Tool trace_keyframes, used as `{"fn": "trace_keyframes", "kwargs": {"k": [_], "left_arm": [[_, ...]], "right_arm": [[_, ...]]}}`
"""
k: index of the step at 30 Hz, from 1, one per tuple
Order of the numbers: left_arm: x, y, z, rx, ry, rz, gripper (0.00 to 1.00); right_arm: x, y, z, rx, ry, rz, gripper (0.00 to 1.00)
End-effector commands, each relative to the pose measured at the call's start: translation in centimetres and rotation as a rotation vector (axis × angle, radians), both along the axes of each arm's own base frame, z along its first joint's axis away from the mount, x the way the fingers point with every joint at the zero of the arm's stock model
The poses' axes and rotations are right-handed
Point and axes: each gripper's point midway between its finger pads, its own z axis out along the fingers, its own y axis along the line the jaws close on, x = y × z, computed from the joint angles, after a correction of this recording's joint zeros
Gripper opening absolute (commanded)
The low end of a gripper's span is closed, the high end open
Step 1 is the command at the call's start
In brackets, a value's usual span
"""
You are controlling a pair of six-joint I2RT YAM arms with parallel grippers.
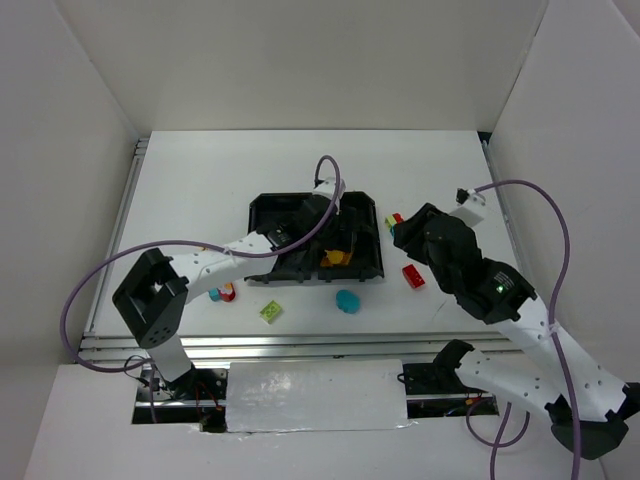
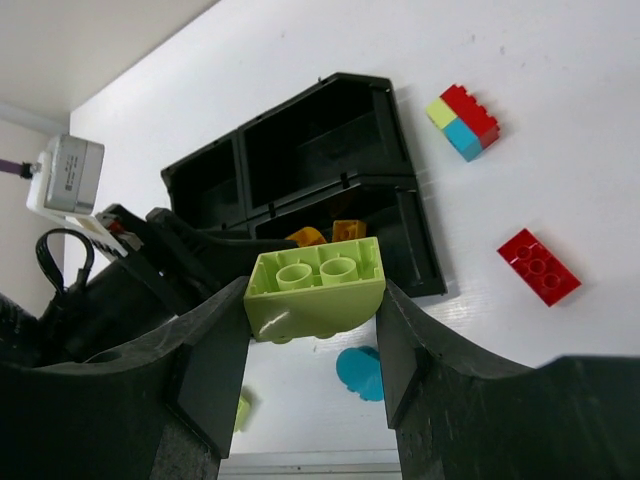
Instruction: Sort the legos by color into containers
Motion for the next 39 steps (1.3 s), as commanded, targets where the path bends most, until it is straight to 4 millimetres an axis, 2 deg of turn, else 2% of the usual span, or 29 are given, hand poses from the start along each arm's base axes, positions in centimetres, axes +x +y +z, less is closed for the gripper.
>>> {"fn": "trace_keyframes", "kwargs": {"k": [1, 4, 5, 6, 7, 8, 9, 10, 11, 13, 15, 16, 17, 18, 19, 20, 21, 22, 23, 24, 25, 26, 27, 28, 30, 33, 34, 36, 39], "left_arm": [[0.6, 0.0, 3.4, -0.072, -0.065, 0.028, 0.89], [0.7, 0.6, 4.4, -0.074, -0.080, 0.048, 0.95], [0.5, 1.0, 5.7, -0.095, -0.099, 0.059, 0.95], [0.4, 1.5, 6.4, -0.101, -0.111, 0.078, 0.97], [0.3, 2.1, 7.2, -0.109, -0.124, 0.093, 0.98], [-0.3, 3.3, 8.6, -0.128, -0.137, 0.121, 0.99], [-0.5, 4.2, 9.1, -0.126, -0.140, 0.157, 0.99], [-0.3, 6.3, 10.8, -0.126, -0.176, 0.242, 0.99], [-0.8, 8.2, 10.2, -0.088, -0.138, 0.301, 0.99], [-0.8, 11.4, 10.6, -0.044, -0.137, 0.409, 0.99], [-1.7, 14.6, 10.7, -0.007, -0.106, 0.478, 1.00], [-2.2, 16.0, 11.5, -0.013, -0.120, 0.513, 1.00], [-2.6, 17.2, 11.8, -0.006, -0.123, 0.533, 1.00], [-3.2, 18.2, 11.4, 0.021, -0.113, 0.543, 0.99], [-3.9, 19.4, 12.3, 0.008, -0.131, 0.563, 0.99], [-4.1, 20.4, 12.5, 0.014, -0.130, 0.587, 0.99], [-4.9, 21.7, 12.0, 0.053, -0.107, 0.603, 1.00], [-5.2, 22.8, 12.4, 0.048, -0.104, 0.621, 1.00], [-5.7, 23.3, 12.2, 0.059, -0.090, 0.620, 0.99], [-6.3, 23.7, 11.5, 0.086, -0.068, 0.608, 0.99], [-6.7, 24.2, 11.6, 0.091, -0.067, 0.600, 0.99], [-7.1, 24.4, 11.3, 0.097, -0.056, 0.590, 1.00], [-7.9, 25.0, 10.8, 0.115, -0.045, 0.586, 0.99], [-8.3, 25.3, 10.5, 0.118, -0.040, 0.584, 1.00], [-9.1, 25.8, 9.5, 0.130, -0.023, 0.576, 0.99], [-10.4, 26.8, 9.4, 0.130, -0.021, 0.570, 0.99], [-11.0, 27.3, 9.5, 0.133, -0.022, 0.570, 0.99], [-11.6, 28.0, 9.6, 0.146, -0.030, 0.571, 1.00], [-12.0, 28.7, 9.5, 0.171, -0.039, 0.570, 0.99]], "right_arm": [[1.5, 1.9, 0.2, 0.009, -0.015, 0.070, 0.25], [2.8, 2.9, 0.4, 0.005, -0.028, 0.102, 0.26], [3.2, 3.2, 0.4, 0.001, -0.025, 0.114, 0.26], [4.0, 3.9, -0.6, -0.019, 0.010, 0.135, 0.26], [4.6, 4.1, -0.1, -0.025, 0.014, 0.136, 0.26], [5.7, 4.3, -1.2, -0.050, 0.050, 0.128, 0.25], [6.3, 4.5, -1.2, -0.059, 0.053, 0.131, 0.25], [7.1, 4.7, -0.4, -0.045, 0.037, 0.135, 0.25], [7.9, 5.3, -1.1, -0.054, 0.054, 0.147, 0.25], [9.2, 6.6, -0.1, -0.035, 0.027, 0.185, 0.26], [10.9, 7.8, -1.7, -0.069, 0.072, 0.214, 0.26], [11.9, 8.6, -0.9, -0.068, 0.068, 0.235, 0.26], [13.4, 9.2, -3.2, -0.100, 0.128, 0.238, 0.26], [14.4, 9.8, -2.3, -0.113, 0.122, 0.247, 0.26], [15.8, 10.5, -5.3, -0.151, 0.194, 0.254, 0.26], [16.8, 10.8, -6.2, -0.169, 0.219, 0.251, 0.26], [17.9, 11.2, -5.4, -0.180, 0.217, 0.252, 0.27], [19.1, 11.6, -8.5, -0.224, 0.284, 0.251, 0.27], [19.9, 12.0, -9.2, -0.234, 0.303, 0.249, 0.27], [21.1, 12.3, -8.4, -0.246, 0.290, 0.251, 0.29], [22.0, 12.5, -11.1, -0.278, 0.341, 0.252, 0.30], [22.7, 12.7, -11.7, -0.292, 0.356, 0.251, 0.32], [23.5, 13.0, -11.0, -0.292, 0.353, 0.253, 0.35], [24.0, 13.2, -13.2, -0.312, 0.395, 0.257, 0.36], [24.4, 13.5, -13.4, -0.317, 0.406, 0.257, 0.37], [24.1, 13.4, -14.6, -0.312, 0.426, 0.249, 0.39], [23.9, 13.3, -13.9, -0.303, 0.408, 0.249, 0.40], [23.3, 13.0, -14.0, -0.298, 0.404, 0.243, 0.52], [22.6, 12.6, -14.1, -0.301, 0.415, 0.244, 0.55]]}}
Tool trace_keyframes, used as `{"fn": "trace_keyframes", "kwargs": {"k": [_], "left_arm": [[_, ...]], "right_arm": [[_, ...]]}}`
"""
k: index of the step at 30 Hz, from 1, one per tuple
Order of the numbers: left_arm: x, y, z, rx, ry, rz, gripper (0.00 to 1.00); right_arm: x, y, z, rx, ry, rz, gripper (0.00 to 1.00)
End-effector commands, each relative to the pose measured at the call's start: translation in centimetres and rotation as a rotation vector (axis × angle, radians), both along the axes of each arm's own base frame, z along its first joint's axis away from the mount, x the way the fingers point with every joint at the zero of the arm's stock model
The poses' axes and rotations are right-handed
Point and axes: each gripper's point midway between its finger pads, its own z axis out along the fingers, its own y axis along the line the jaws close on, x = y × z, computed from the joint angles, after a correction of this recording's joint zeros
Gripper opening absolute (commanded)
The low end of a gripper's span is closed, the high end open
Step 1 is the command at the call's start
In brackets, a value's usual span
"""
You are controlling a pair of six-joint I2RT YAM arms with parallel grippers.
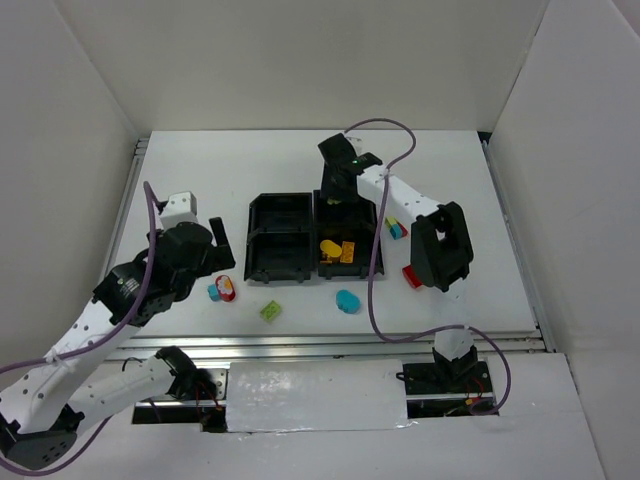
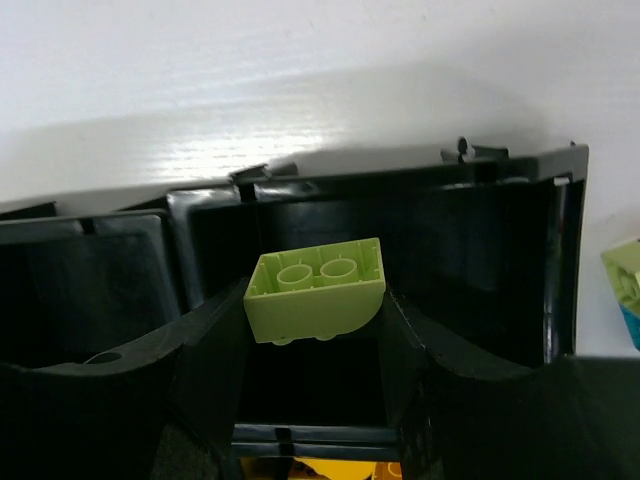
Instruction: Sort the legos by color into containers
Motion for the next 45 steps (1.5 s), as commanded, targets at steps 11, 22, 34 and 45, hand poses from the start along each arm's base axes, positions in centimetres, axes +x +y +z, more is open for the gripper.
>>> {"fn": "trace_keyframes", "kwargs": {"k": [11, 22, 34, 45], "left_arm": [[-0.5, 1.8, -0.8, 0.079, -0.001, 0.018, 0.99], [-0.4, 2.5, -0.4, 0.100, -0.013, 0.050, 0.99], [-1.1, 10.0, 0.6, 0.090, -0.069, 0.425, 1.00], [-0.5, 8.6, 0.2, 0.055, -0.078, 0.327, 0.99]], "right_arm": [[-2.4, -0.9, 4.4, 0.047, -0.061, 0.007, 0.61], [-5.8, 1.3, 8.4, 0.060, -0.123, 0.041, 0.79], [-25.0, 11.2, 4.3, 0.043, -0.056, 0.338, 1.00], [-29.7, 15.4, -1.0, 0.045, 0.011, 0.185, 1.00]]}}
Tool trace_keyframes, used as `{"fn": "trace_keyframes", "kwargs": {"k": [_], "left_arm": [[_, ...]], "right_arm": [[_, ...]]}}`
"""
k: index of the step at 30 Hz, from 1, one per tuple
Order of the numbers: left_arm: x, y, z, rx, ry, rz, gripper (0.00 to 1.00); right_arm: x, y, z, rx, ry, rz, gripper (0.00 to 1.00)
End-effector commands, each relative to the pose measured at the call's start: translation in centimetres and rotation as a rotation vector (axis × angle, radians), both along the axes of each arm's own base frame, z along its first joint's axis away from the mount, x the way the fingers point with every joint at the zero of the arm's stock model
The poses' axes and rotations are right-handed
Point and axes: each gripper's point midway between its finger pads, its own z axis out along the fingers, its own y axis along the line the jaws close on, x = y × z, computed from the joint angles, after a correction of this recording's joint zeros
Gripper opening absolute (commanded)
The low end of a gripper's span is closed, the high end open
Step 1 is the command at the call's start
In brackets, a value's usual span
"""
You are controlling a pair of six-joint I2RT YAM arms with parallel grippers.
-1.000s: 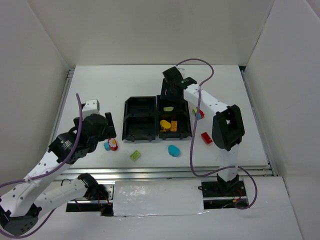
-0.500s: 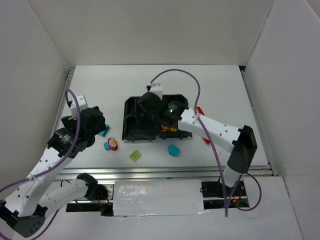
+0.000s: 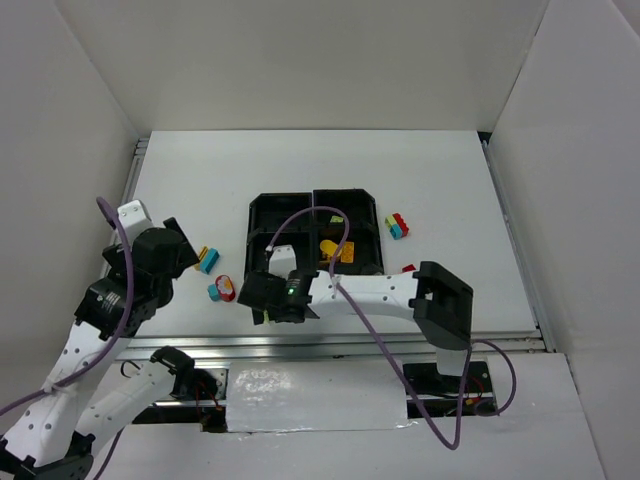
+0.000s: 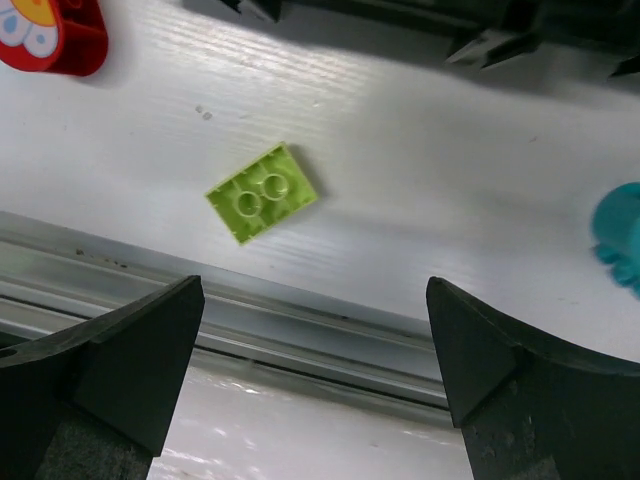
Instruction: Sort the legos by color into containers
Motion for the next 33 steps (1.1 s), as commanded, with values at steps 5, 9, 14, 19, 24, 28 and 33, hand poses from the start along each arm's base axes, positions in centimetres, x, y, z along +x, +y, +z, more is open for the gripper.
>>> {"fn": "trace_keyframes", "kwargs": {"k": [5, 9, 14, 19, 24, 28, 33], "left_arm": [[1.1, -1.3, 0.0, -0.009, -0.009, -0.079, 1.00], [1.1, -1.5, 0.2, -0.012, -0.019, -0.099, 0.99], [1.0, -1.8, 0.4, -0.022, -0.035, -0.120, 0.99], [1.0, -1.9, 0.6, -0.029, -0.047, -0.133, 1.00], [0.9, -2.0, 0.8, -0.033, -0.056, -0.144, 1.00], [0.9, -2.1, 0.9, -0.037, -0.063, -0.152, 0.99], [0.9, -2.2, 0.8, -0.038, -0.063, -0.155, 1.00]], "right_arm": [[1.1, 2.7, -0.6, 0.071, -0.057, -0.245, 1.00], [1.7, 3.2, -2.0, 0.035, -0.069, -0.274, 1.00], [2.0, 3.9, -3.5, 0.027, -0.056, -0.273, 0.96], [2.2, 4.4, -4.8, 0.032, -0.046, -0.265, 0.93], [2.2, 4.9, -6.0, 0.021, -0.028, -0.242, 0.88], [1.9, 4.9, -6.6, 0.029, -0.012, -0.220, 0.71], [2.0, 4.7, -6.2, 0.026, -0.015, -0.217, 0.57]]}}
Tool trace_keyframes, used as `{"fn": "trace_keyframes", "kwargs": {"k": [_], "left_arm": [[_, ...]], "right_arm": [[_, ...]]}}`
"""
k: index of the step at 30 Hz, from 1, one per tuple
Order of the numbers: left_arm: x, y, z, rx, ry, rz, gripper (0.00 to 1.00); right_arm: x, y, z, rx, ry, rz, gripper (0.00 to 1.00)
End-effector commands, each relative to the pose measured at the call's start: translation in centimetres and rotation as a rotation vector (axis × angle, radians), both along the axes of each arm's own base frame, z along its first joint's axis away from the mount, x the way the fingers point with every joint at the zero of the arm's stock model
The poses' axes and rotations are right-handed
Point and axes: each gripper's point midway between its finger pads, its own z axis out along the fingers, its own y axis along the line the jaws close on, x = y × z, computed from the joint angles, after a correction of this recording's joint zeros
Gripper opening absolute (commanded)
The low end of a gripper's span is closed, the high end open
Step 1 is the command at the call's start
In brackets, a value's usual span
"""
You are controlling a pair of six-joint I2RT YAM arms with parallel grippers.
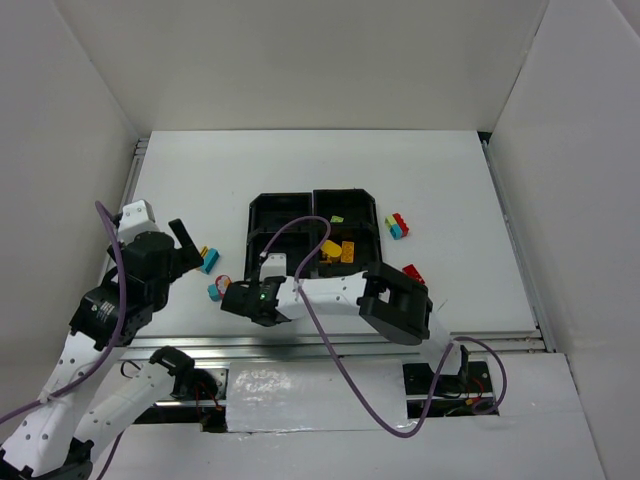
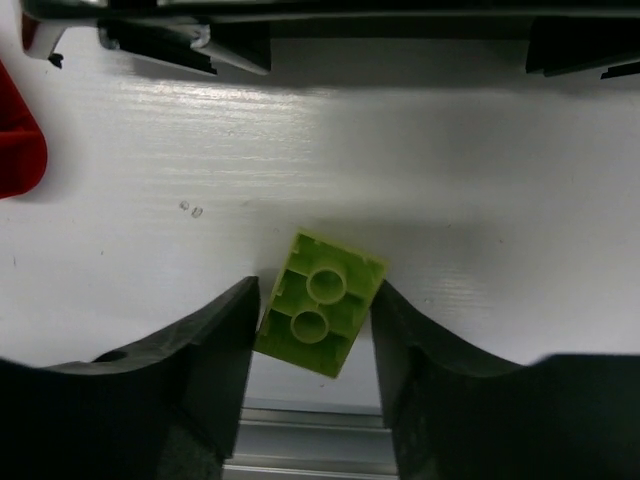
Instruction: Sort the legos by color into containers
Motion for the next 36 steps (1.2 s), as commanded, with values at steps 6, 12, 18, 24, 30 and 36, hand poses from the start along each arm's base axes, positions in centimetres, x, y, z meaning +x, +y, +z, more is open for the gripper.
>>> {"fn": "trace_keyframes", "kwargs": {"k": [6, 12, 18, 24, 30, 36], "left_arm": [[0.3, -0.1, 0.6, -0.004, -0.037, -0.012, 1.00], [0.2, 0.0, 0.7, -0.005, -0.039, -0.005, 0.99], [0.3, 0.1, 0.7, -0.006, -0.039, -0.001, 1.00], [0.7, -0.2, 0.3, 0.008, -0.017, -0.011, 0.99], [1.8, -0.5, -0.4, 0.018, 0.021, -0.032, 1.00], [2.1, -0.4, -0.7, 0.010, 0.034, -0.032, 1.00]], "right_arm": [[-0.7, 0.0, 1.5, 0.079, -0.008, 0.072, 0.33], [-2.1, -0.5, 3.7, 0.101, -0.024, 0.160, 0.00], [-4.4, -0.5, 8.2, 0.225, -0.033, 0.302, 0.00], [-0.3, -3.9, 15.4, 0.299, -0.155, 0.289, 0.00], [11.2, -10.5, 18.2, 0.201, -0.241, 0.201, 0.00], [20.6, -14.8, 17.8, 0.102, -0.197, 0.090, 0.00]]}}
